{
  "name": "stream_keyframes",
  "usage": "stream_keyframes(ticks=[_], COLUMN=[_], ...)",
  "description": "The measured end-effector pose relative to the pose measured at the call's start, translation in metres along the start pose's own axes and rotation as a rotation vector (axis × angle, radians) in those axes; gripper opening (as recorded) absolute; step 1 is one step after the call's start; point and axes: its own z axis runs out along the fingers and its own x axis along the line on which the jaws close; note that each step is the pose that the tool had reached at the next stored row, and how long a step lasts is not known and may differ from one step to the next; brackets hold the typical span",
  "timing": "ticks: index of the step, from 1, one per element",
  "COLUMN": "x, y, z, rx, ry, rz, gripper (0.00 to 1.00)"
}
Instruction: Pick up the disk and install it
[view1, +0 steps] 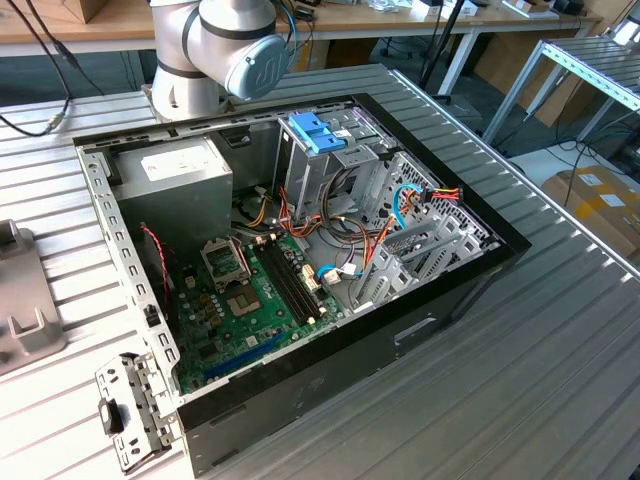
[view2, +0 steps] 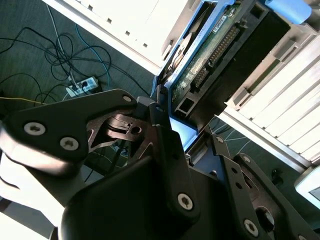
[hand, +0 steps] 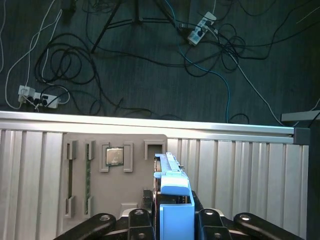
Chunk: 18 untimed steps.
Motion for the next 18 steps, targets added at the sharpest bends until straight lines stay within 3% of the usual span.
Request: stream_keyframes(ticks=[18], x=[-0.0009], y=[0.0008], z=[-0.0158], rx=[0.0], ry=[0.0], rz=[0.0], gripper=[0.37])
